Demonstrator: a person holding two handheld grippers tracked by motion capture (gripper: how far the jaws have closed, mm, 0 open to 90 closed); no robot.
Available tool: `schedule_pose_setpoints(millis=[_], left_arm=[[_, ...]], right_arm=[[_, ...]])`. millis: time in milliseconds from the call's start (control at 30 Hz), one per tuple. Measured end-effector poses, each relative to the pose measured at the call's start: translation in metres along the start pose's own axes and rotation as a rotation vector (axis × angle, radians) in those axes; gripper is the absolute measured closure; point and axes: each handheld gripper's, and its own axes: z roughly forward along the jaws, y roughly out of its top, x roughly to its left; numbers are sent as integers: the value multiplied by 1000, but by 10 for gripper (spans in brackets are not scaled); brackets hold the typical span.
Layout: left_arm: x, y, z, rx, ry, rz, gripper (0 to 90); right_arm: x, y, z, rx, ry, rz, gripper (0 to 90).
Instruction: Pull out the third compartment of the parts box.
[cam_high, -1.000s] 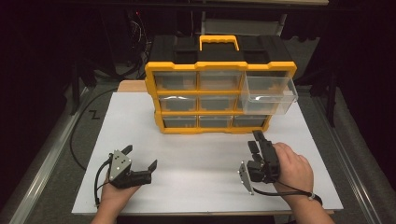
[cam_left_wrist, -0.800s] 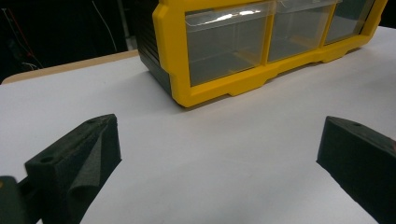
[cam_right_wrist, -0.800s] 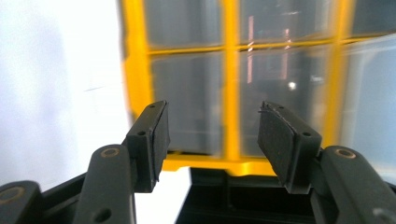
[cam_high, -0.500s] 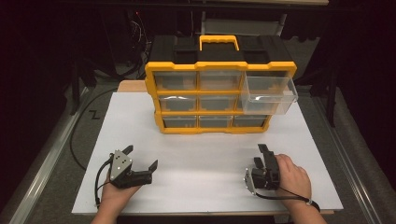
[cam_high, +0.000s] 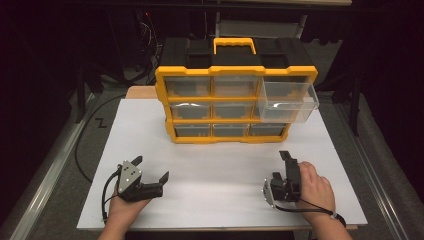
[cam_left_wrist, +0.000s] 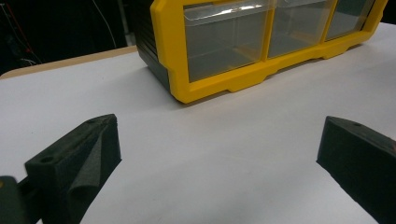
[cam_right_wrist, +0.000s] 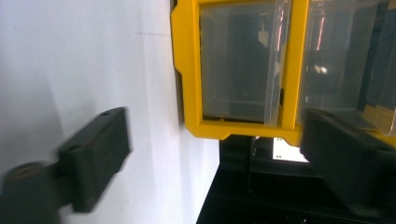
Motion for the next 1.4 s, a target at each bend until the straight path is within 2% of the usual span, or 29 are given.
schedule_pose_setpoints(millis=[133,300,367,400,467,500,533,633,700,733,800,833,867,900,933,1000,1100,1133,1167,1200,1233,1300,1367,1400], left_arm=[[0,0,0,2,-3,-4,5],[1,-1,1,6,-5,-20,5],[2,0,1,3,-3,-24,5],[2,0,0,3,-2,-26,5],[3,0,0,1,-2,-28,5],[3,-1,0,3,-3,-30,5],[3,-1,0,3,-3,-30,5],[4,-1,0,5,-4,-34,5],[4,-1,0,3,-4,-34,5],[5,0,0,-1,-5,-36,5],[6,0,-1,0,-7,-38,5],[6,0,-1,0,-7,-38,5],[6,0,-1,0,-7,-38,5],[6,0,-1,-1,-7,-40,5],[6,0,-1,-2,-8,-46,6],[7,0,-1,-1,-10,-49,5],[8,0,-1,-2,-10,-58,5],[8,0,-1,-2,-10,-58,5],[8,0,-1,-4,-10,-61,5],[8,1,-2,-5,-16,-67,5],[8,1,-2,-5,-16,-67,5],[8,0,-1,-6,-20,-73,5],[8,0,0,2,-20,-79,5],[8,0,0,2,-20,-79,5]], right_arm=[[1,-1,0,0,0,7,8],[-2,-4,-2,-5,10,132,8],[-4,-7,-1,-14,30,198,8],[-4,-8,-1,-4,49,266,8],[-7,-11,1,-8,86,344,8],[-6,-11,1,1,103,417,8],[-9,-14,3,-11,113,444,9],[-8,-17,6,-13,158,609,9],[-9,-21,7,-18,198,666,9],[-10,-23,8,-23,215,723,9],[-12,-28,9,-38,242,804,10],[-12,-28,9,-38,242,804,10],[-13,-32,8,-44,258,884,10],[-14,-35,8,-54,271,934,11],[-16,-41,7,-75,281,1021,16],[-18,-45,5,-96,293,1079,18],[-20,-50,1,-147,306,1197,19],[-20,-50,1,-147,306,1197,19],[-22,-51,-2,-177,316,1255,19],[-23,-54,-4,-234,342,1351,12],[-23,-56,-4,-263,364,1404,10],[-22,-57,-3,-292,398,1473,11],[-21,-55,0,-282,408,1467,11],[-20,-54,0,-276,400,1449,11]])
